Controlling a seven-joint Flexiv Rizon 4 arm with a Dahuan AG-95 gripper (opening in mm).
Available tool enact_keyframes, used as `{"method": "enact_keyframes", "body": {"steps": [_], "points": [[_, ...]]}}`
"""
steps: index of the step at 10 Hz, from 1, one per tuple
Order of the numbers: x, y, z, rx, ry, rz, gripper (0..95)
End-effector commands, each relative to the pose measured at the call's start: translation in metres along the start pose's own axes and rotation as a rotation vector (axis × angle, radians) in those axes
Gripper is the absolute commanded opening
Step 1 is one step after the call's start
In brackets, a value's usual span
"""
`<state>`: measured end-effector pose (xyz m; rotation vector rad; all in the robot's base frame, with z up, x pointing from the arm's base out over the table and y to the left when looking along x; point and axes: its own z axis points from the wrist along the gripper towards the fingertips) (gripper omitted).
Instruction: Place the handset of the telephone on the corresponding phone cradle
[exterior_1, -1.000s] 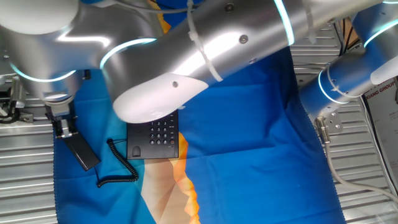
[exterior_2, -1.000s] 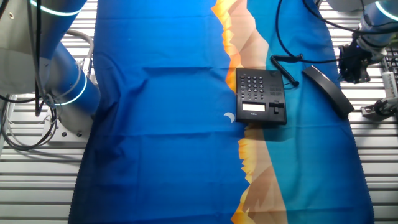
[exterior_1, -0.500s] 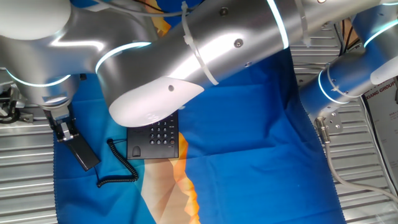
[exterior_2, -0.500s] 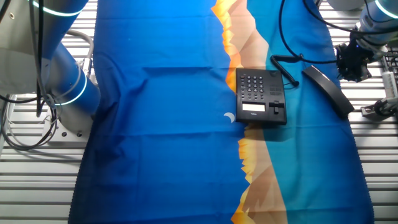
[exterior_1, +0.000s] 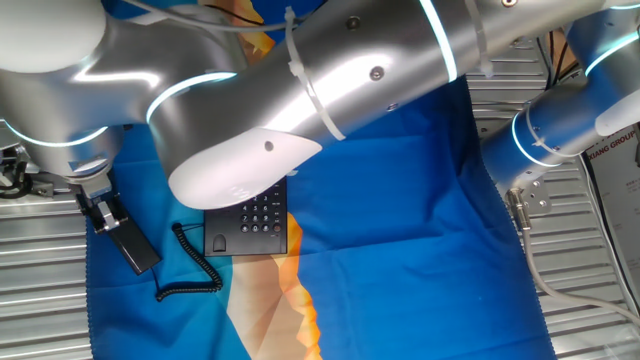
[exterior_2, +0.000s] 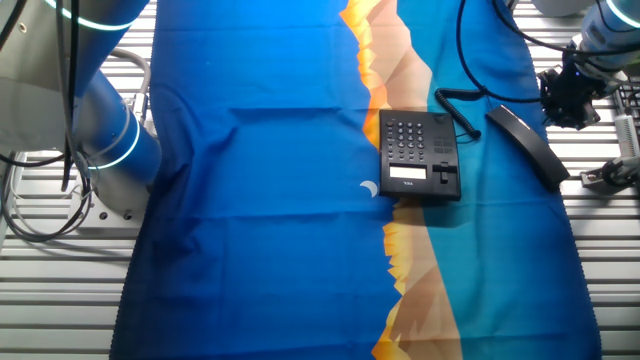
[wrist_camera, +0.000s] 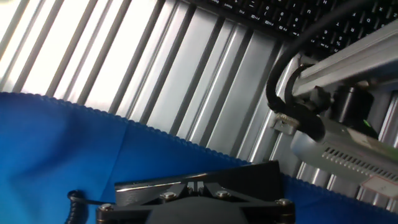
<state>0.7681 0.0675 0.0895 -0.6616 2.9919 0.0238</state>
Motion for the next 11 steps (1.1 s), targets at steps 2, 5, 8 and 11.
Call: {"method": "enact_keyframes", "body": {"steps": [2,5,8,11], "points": [[0.0007,0.0005,-0.0002,-0.004,-0.002,0.035,0.0],[0.0005,0.0009,-0.0001,-0.009,-0.007,0.016,0.0],[0.0002,0.0015,0.0003,-0.011,-0.012,-0.067,0.0],[-0.0010,0.0046,0.0013,-0.006,-0.006,-0.201,0.0]]}}
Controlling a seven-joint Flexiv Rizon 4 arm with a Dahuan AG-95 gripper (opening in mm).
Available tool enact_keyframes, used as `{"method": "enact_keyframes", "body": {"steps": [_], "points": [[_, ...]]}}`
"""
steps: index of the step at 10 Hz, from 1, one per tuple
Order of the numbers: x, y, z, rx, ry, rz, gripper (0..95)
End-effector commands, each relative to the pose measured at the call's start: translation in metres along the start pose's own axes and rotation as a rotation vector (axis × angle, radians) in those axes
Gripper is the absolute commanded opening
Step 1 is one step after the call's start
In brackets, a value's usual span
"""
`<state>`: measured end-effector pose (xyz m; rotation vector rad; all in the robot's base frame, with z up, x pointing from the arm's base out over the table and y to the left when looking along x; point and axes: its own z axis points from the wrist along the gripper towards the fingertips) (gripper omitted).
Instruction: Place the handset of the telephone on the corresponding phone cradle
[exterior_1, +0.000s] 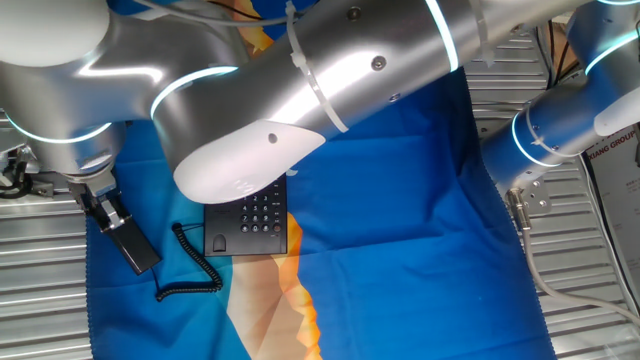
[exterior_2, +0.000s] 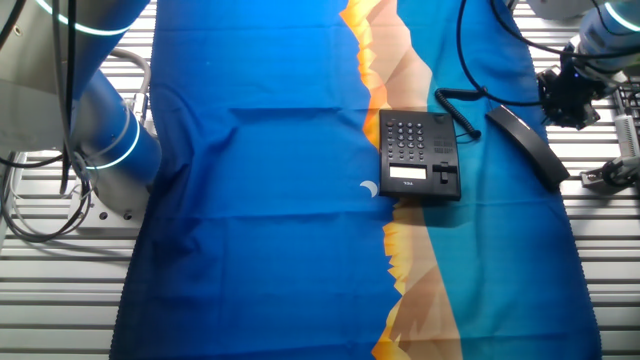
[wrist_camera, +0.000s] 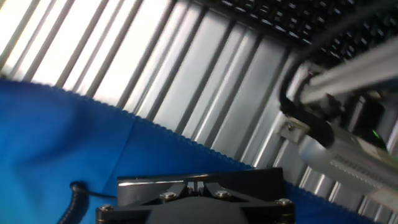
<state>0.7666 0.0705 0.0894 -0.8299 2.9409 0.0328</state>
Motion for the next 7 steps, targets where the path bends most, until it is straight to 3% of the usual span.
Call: {"method": "enact_keyframes", "body": {"steps": [1,7], "points": [[-0.0010,0.0015,0.0013,0.003,0.002,-0.190,0.0],[-0.0001,0.0027,0.0030,0.003,0.000,-0.384,0.0]]}}
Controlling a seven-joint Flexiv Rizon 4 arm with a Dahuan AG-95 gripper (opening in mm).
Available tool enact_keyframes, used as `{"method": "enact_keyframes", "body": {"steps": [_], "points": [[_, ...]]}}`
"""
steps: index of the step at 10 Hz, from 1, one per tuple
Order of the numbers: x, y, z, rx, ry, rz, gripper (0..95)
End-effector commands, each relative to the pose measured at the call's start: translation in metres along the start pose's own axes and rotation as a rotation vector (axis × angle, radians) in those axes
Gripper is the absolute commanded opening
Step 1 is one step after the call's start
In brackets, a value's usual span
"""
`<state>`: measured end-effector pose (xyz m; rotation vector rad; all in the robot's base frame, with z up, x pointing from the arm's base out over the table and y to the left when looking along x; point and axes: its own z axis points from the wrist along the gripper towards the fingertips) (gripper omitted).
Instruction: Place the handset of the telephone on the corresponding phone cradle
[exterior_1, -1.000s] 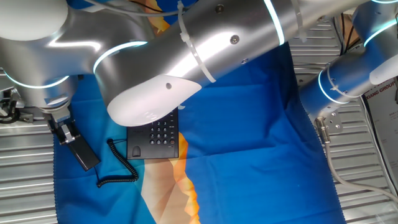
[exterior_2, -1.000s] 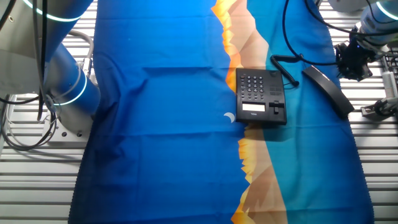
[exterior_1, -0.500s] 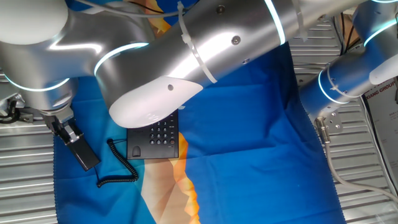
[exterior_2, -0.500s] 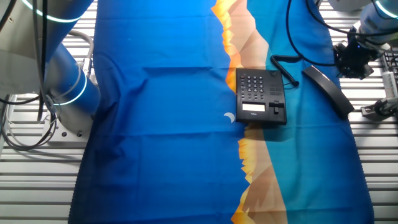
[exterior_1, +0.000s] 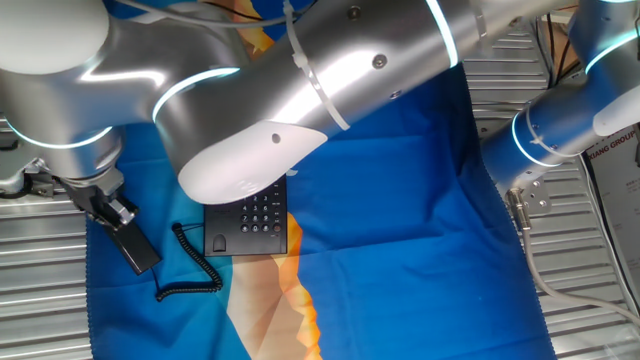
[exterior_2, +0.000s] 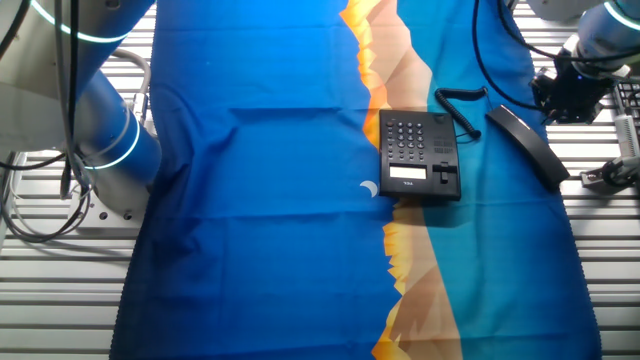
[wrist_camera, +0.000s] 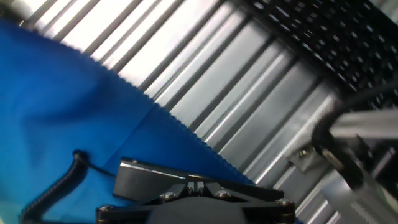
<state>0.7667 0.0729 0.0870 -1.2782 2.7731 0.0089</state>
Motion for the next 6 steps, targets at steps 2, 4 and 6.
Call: {"method": "enact_keyframes", "body": {"steps": [2,4,6], "points": [[0.0025,0.0014,0.0014,0.001,-0.002,-0.114,0.0],[0.0059,0.0021,0.0030,0.000,-0.010,-0.159,0.0],[0.0092,0.0030,0.0045,0.002,-0.013,-0.229,0.0]]}}
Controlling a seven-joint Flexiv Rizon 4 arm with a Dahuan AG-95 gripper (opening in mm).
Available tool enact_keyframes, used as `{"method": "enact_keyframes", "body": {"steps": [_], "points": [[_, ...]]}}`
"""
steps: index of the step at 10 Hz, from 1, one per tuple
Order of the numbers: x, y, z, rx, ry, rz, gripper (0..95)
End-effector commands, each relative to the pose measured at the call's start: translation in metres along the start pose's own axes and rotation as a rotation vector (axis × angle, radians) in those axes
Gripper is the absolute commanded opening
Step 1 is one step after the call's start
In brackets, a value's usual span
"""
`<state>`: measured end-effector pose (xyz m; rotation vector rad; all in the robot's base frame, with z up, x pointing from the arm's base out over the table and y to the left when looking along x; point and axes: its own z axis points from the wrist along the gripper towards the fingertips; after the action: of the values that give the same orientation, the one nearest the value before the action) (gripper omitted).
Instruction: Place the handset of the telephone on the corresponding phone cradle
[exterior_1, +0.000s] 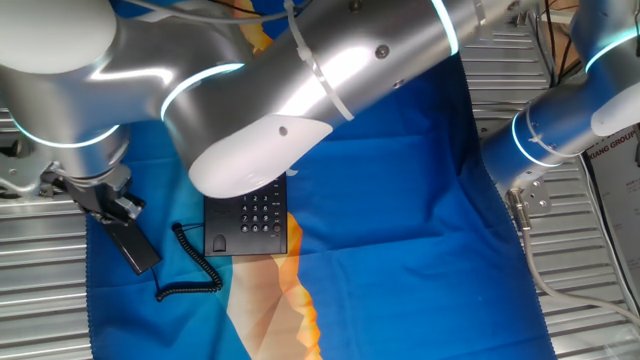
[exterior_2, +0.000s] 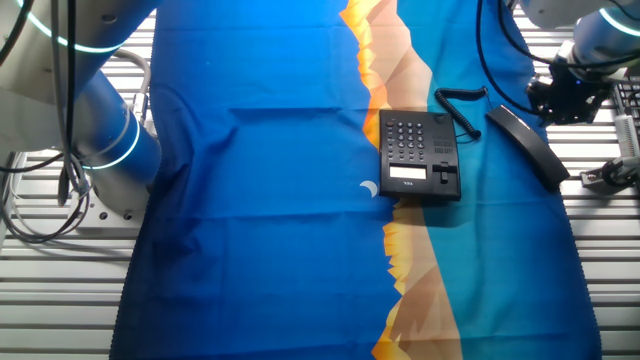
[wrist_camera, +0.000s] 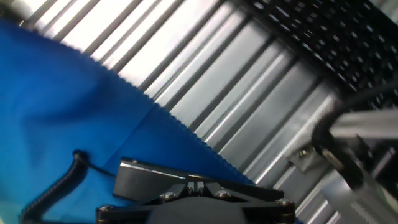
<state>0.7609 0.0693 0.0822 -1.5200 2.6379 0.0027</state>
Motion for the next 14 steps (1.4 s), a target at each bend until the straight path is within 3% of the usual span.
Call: {"method": "enact_keyframes", "body": {"steps": [1,14], "points": [[0.0026,0.0014,0.0005,0.003,-0.002,-0.088,0.0],[0.0027,0.0035,0.0029,-0.006,0.019,-0.545,0.0]]}}
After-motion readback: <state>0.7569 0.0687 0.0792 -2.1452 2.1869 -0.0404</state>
